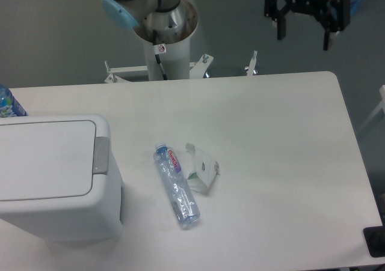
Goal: Open the trash can
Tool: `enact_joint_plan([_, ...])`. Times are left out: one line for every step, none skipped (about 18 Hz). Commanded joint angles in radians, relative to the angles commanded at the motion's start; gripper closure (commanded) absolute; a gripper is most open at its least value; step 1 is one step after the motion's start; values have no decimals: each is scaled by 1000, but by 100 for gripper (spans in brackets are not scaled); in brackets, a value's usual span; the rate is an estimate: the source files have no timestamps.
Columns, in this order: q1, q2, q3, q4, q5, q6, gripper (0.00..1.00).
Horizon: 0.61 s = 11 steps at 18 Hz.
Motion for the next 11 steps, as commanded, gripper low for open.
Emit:
enact_joint_plan([0,0,0,0,0,0,0])
enact_joint_plan([0,0,0,0,0,0,0])
enact_joint_plan([2,0,0,0,0,0,0])
enact_joint_plan([2,0,0,2,2,0,0])
enact_joint_plan([2,0,2,2,2,-2,0])
enact_joint_plan([2,0,5,2,0,-6,0])
enact_joint_plan([2,0,8,2,0,-8,0])
enact_joint_plan([2,-2,9,2,2,-9,0])
enact_joint_plan([2,-2,11,2,0,-11,0])
enact_joint_plan([0,-2,12,8,0,-12,0])
enact_joint_plan([-2,-3,12,17,0,-18,0])
